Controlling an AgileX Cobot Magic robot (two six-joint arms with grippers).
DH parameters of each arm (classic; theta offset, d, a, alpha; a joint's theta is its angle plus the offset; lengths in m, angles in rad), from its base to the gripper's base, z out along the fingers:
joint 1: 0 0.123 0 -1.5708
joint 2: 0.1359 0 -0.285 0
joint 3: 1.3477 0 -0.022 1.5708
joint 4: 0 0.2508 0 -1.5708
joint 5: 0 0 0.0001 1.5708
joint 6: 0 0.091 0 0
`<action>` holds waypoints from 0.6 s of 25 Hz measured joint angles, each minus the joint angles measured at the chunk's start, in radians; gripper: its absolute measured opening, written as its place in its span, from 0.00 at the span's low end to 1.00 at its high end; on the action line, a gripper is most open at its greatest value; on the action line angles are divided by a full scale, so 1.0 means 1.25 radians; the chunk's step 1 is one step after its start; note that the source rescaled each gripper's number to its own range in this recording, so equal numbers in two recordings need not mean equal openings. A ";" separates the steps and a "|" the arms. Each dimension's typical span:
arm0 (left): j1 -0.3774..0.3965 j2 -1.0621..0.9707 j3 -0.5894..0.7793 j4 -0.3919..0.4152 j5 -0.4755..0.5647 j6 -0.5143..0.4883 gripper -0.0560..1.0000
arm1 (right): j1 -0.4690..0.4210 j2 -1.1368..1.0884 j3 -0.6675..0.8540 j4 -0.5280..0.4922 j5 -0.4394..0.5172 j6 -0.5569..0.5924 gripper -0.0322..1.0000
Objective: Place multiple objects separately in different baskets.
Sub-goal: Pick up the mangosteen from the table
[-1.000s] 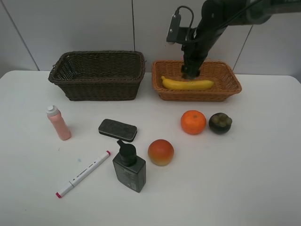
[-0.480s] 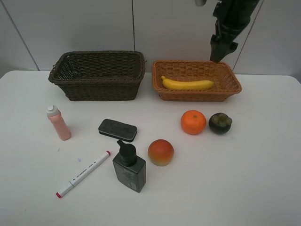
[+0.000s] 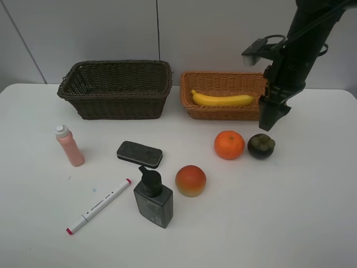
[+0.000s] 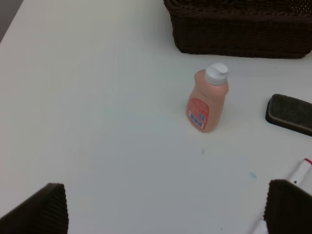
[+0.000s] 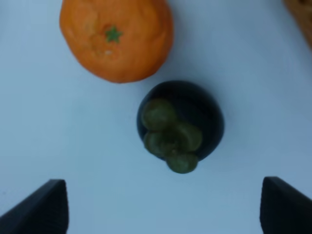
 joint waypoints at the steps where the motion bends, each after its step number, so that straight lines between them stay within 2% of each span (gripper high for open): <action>1: 0.000 0.000 0.000 0.000 0.000 0.000 1.00 | 0.000 0.000 0.024 0.005 -0.021 0.000 1.00; 10: 0.000 0.000 0.000 0.000 0.000 0.000 1.00 | -0.001 -0.001 0.167 0.033 -0.240 0.000 1.00; 15: 0.000 0.000 0.000 0.000 0.000 0.000 1.00 | -0.002 -0.001 0.204 0.028 -0.329 0.000 1.00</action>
